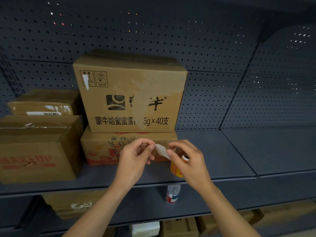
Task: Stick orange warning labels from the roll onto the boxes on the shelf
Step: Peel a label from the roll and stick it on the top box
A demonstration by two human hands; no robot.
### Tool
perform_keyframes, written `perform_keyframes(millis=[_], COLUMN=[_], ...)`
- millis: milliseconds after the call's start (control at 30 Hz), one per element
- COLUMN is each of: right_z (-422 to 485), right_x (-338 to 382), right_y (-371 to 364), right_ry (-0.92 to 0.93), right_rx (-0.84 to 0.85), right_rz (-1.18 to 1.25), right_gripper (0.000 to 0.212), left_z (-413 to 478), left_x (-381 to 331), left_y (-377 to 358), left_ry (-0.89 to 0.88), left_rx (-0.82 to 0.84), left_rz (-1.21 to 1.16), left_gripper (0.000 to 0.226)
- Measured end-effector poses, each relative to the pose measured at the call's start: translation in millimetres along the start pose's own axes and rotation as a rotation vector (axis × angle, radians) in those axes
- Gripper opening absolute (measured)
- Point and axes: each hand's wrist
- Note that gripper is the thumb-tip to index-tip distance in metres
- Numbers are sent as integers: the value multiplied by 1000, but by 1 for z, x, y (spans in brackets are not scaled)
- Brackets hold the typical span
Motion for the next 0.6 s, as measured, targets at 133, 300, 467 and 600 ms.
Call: perform_keyframes(millis=[133, 300, 467, 600], right_z=[0, 11, 16, 19], right_x=[1, 7, 12, 14], right_y=[-3, -4, 2, 7], right_ry=[-221, -614, -649, -625], right_rx=[67, 88, 233, 281], right_rz=[196, 504, 729, 805], right_gripper=[18, 27, 19, 12], left_z=[4, 7, 11, 13], left_x=[0, -5, -7, -8], left_y=[5, 9, 13, 16], left_ry=[-27, -86, -152, -194], left_rx=[15, 81, 164, 224], left_rz=[-14, -59, -6, 63], left_gripper=[20, 26, 29, 34])
Point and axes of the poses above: each hand's wrist, its own z-axis towards the middle knuckle, its own y-axis out of the back of the hand, x = y × z, and after that the axes turned 12 degrees about -y, right-handed
